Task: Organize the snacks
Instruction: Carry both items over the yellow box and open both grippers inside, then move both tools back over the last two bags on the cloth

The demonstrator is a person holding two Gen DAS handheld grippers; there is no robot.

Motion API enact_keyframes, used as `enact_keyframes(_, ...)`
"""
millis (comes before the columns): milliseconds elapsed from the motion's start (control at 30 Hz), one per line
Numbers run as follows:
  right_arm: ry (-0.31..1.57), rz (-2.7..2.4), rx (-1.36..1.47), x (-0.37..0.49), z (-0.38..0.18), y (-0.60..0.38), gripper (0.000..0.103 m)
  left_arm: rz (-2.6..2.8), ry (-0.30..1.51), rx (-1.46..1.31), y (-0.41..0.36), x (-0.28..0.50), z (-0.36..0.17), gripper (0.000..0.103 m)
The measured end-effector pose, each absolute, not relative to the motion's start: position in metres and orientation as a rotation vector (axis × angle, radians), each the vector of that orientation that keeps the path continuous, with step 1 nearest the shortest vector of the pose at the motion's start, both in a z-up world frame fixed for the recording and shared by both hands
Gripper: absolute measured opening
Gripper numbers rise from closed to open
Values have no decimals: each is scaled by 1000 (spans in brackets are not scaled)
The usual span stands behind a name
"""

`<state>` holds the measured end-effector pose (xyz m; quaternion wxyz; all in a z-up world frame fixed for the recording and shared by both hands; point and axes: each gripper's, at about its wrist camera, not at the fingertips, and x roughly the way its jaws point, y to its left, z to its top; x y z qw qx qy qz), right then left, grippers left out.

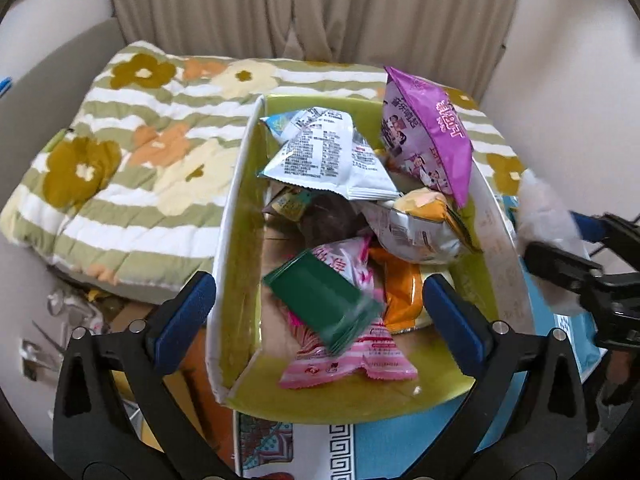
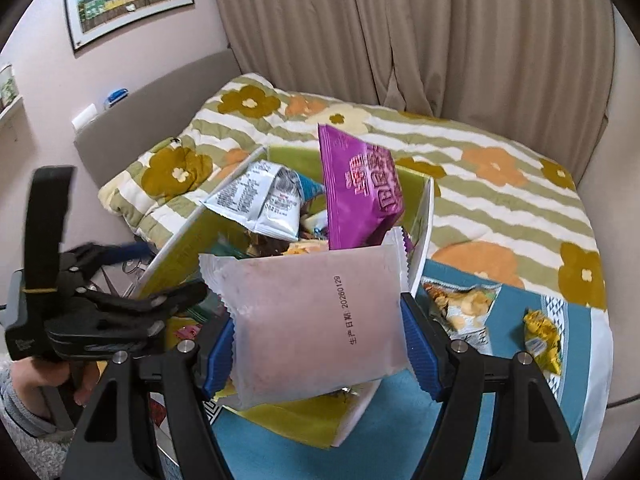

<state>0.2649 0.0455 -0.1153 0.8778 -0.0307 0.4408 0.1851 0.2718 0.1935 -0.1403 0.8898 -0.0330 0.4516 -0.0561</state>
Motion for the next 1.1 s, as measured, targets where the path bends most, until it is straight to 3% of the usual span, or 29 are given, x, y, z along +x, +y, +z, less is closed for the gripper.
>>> enact_keyframes(400, 995, 333, -21, 270, -142, 71, 72, -109, 941, -45, 221, 269, -135, 102)
enact_keyframes(500, 937, 337, -23, 267, -137, 73, 103, -109, 942, -57, 225, 268, -135, 102)
enact_keyframes(1100, 921, 281, 15, 246, -127, 45, 103, -101, 902, -58, 206, 253, -120, 102)
